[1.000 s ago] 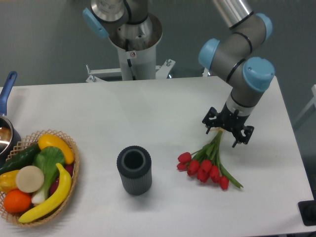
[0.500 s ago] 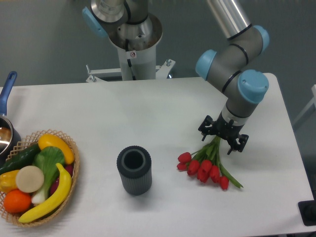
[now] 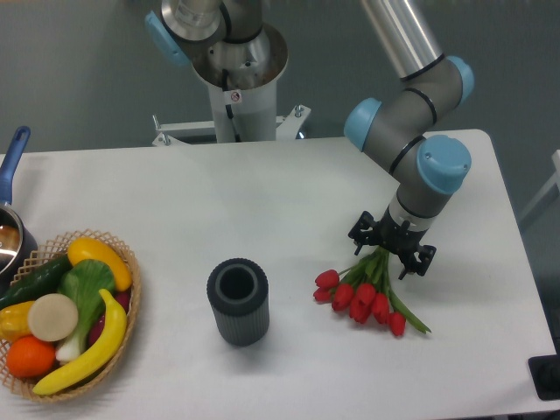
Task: Pick up the flowers from the table
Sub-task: 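Lower the gripper around the tulip stems near the yellow band, then close the gripper on the red tulip stems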
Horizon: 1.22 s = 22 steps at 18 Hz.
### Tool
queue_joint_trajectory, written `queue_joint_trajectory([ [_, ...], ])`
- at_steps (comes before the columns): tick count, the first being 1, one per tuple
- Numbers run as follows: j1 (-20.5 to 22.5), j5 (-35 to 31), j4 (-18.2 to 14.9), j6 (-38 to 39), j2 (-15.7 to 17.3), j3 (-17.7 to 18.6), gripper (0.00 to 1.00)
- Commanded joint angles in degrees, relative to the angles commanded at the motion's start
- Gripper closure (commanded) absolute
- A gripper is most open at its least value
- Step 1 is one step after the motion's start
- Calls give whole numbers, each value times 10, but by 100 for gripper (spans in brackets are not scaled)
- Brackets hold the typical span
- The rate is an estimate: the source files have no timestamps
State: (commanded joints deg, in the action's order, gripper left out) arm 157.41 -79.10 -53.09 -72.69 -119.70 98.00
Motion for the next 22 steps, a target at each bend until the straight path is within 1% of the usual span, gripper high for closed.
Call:
queue_joint_trajectory([
  [5,-9,-4,15,0,-12,0,0],
  [8,-10,-6,15,1,-12,0,1],
  [9,-10,-6,15,1,-12,1,6],
  [10,-10,-6,15,1,-12,3,17],
  [11,-10,-6,15,1,-11,3,23],
  [13,-10,-6,16,1,-9,3,34],
  [14,-10,-6,17,1,-9,4,36],
  [17,-10,-5,18,24,-7,5,47],
  [19,-10,-5,18,25,-6,5,53],
  [21,-10,-5,18,26,-5,4,57],
  [22,-10,-5,18,26,-4,4,57],
])
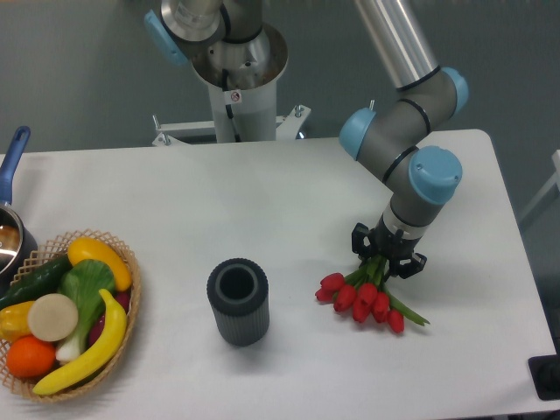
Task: Pick up the flowers from the table
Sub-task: 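Close the gripper on the red tulip stems, then lift the gripped tulips up off the table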
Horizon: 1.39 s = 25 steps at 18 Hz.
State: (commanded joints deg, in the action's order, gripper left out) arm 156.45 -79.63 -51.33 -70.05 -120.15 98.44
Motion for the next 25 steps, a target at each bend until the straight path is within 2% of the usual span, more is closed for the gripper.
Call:
queue_joint_trajectory([
  [6,3,1,0,-2,6,-6,61],
  [14,6,12,-1,-2,67,-6,61],
  [19,18,109,-3,1,135,-5,61],
  [25,48,189,-7,36,186,-5,61],
])
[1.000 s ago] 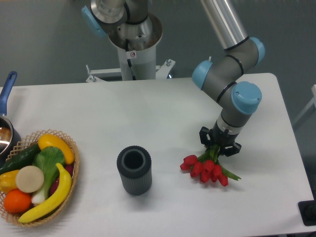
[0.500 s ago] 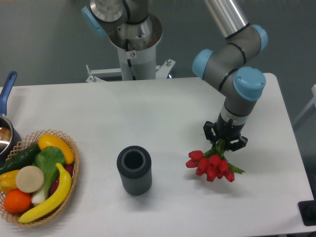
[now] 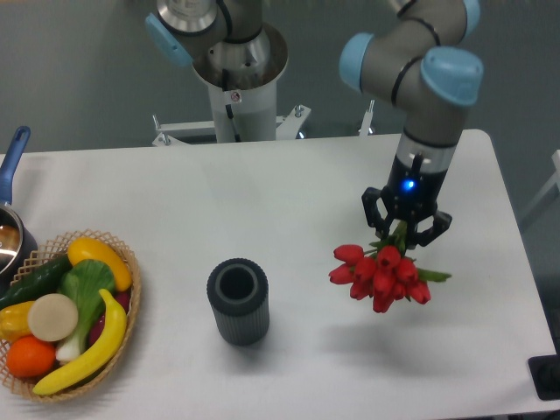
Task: Pick up the flowers from the table
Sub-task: 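Lift the gripped tulips up off the table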
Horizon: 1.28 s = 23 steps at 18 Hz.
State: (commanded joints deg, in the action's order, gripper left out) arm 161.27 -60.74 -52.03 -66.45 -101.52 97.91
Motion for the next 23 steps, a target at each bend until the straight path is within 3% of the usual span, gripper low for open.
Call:
queue_joint_trajectory([
  [9,68,126,4,21,19,-10,61],
  [23,77,132,4,19,24,-5,61],
])
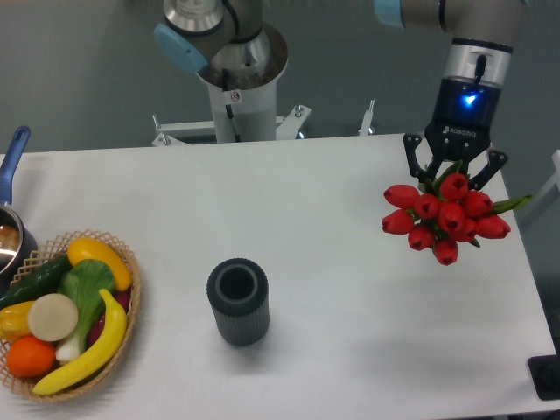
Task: Pick up the flowers from the table
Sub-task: 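Lift the gripped tulips up off the table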
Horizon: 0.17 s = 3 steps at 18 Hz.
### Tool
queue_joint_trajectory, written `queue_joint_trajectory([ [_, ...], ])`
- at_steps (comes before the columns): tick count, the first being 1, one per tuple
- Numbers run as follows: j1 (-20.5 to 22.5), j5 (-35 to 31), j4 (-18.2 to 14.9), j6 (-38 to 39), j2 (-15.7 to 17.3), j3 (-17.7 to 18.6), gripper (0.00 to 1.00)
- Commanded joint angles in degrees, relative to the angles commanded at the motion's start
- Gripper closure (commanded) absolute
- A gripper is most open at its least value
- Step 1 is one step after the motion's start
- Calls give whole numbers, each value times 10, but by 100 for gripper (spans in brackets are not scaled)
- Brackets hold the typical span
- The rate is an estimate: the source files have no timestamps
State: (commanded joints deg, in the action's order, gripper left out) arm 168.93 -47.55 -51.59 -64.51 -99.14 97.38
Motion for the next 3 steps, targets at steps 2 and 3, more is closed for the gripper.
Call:
queue_joint_trajectory([
  [2,0,1,0,1,0,0,61],
  [3,1,2,0,1,0,0,61],
])
